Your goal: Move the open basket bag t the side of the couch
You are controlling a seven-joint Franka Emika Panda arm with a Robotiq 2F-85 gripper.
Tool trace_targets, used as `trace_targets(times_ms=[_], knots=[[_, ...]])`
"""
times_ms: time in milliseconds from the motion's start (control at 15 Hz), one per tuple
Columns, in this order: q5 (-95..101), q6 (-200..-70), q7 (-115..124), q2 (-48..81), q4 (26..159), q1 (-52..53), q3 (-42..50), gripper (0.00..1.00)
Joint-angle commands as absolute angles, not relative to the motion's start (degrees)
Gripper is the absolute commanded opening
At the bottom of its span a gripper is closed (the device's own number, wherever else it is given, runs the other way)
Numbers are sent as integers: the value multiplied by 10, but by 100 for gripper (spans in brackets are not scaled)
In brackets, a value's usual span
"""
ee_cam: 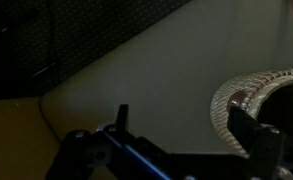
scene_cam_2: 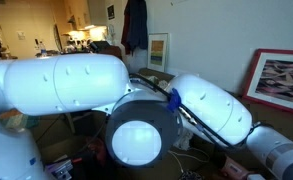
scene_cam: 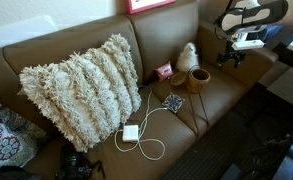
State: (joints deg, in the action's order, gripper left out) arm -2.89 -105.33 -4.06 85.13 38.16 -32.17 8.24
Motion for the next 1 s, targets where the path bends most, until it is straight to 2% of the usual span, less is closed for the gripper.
trace_targets(times_ms=[0,667,933], knots=[[-13,-1051,-37,851,379,-322,84,100],[-11,-1085,-39,852,456,-355,82,100],[-20,-1067,-58,854,432,-370,75,100]])
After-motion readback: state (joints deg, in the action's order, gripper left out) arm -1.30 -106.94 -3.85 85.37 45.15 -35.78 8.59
